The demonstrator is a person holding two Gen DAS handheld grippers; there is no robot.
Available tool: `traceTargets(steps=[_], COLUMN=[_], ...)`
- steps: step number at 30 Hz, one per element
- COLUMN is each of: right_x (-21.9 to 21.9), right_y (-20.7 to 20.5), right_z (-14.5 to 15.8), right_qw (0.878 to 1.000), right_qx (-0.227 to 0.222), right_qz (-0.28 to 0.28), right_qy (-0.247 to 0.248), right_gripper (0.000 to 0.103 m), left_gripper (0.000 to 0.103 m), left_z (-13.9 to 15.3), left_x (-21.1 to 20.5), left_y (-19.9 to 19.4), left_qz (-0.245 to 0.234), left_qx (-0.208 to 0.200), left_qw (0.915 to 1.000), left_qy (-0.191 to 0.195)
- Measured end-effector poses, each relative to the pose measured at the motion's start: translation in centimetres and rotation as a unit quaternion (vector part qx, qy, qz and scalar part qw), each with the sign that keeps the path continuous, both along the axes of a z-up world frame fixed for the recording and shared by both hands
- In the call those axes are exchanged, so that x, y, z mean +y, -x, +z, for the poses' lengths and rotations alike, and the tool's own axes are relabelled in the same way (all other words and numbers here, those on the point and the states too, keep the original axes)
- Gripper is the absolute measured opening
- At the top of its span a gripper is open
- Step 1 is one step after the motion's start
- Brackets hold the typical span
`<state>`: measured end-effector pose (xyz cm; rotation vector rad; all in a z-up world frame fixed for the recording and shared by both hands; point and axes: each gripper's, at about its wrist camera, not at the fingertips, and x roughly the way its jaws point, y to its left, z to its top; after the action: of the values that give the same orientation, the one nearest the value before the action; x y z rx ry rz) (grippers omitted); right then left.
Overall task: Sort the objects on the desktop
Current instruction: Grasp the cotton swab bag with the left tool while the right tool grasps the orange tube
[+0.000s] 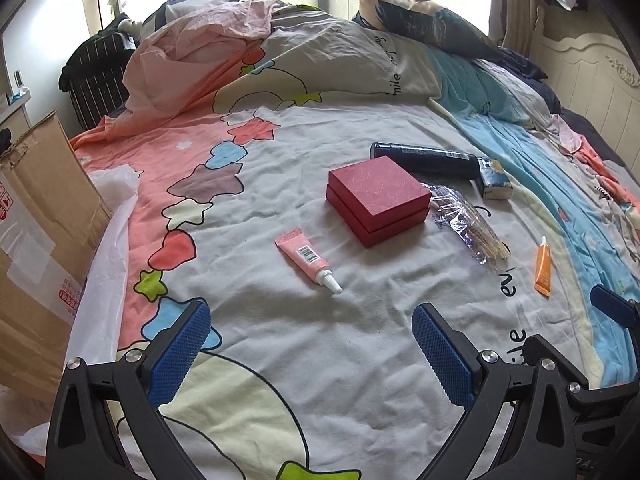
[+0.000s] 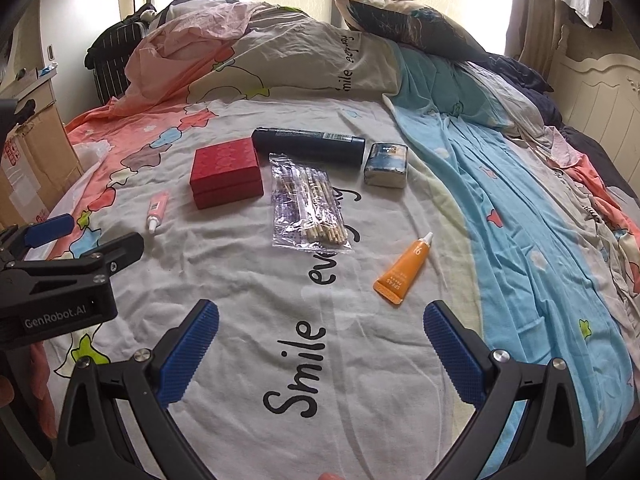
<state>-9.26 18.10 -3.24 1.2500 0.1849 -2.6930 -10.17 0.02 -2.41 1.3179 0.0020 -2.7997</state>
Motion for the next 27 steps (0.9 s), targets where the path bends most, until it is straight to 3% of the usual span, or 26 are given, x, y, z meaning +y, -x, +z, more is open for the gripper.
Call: traceTargets(steps=[8,14,19,27], right_x=[0.8,3.1,5.4,8.6], right_y=[1.5,2.2,2.4,4.0], right_z=[-0.2,-0.5,-0.6,-0.9], right_qw=[1.0,0.999,0.998,0.995], right_qx=[0.0,-0.003,-0.004,-0.025], right_qz=[-0.008,-0.037,-0.058,-0.081], right_qy=[-0.024,-0.032,-0.028,0.051], right_gripper=[0.103,0.103,0.103,0.103], left_gripper=[0.103,0.103,0.103,0.103], left_z=[-1.0,-0.7,-0.8,-1.2], left_x=[1.0,3.7,6.2,9.3], left_y=[1.9,2.7,4.2,6.9], left_qz=[-0.003,-0.036,-0.048,-0.053], left_qx=[-0.018,-0.017,-0.027,-0.042], left_qw=[0.9998,0.9991,0.9985,0.9974], left_qy=[0.009,0.016,-0.001,-0.026])
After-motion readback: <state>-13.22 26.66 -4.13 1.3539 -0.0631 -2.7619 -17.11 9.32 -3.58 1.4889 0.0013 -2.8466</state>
